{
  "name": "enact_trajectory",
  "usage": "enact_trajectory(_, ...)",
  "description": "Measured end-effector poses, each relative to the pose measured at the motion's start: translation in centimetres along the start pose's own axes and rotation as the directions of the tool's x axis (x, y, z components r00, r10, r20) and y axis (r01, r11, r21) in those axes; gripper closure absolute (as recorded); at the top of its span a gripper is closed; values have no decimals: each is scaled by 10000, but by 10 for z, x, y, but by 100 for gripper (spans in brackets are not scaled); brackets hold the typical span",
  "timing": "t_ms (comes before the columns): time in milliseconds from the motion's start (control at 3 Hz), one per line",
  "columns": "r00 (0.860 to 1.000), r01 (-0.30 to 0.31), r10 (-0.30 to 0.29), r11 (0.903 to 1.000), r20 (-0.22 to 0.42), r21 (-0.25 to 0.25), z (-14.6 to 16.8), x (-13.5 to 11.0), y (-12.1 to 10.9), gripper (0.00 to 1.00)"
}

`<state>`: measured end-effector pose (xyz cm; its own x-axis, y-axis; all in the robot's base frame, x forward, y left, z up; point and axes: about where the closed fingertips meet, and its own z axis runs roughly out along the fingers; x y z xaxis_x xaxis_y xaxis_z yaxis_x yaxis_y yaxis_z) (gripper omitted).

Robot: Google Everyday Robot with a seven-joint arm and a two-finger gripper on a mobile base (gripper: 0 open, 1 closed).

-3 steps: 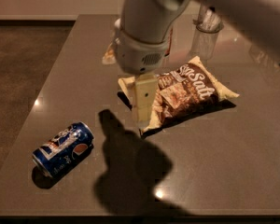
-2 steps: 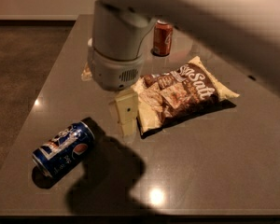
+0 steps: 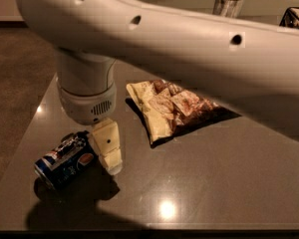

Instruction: Pick pepsi can

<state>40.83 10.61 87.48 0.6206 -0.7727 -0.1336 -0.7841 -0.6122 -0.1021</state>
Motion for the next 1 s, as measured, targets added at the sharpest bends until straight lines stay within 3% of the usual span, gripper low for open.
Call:
enact_trajectory(667,9997,164,-169,9994,-172,-312,20,-22,-2,0)
enact_trajectory(1000,9994,140,-154,9989,-315,-440,25,-29,-4,18)
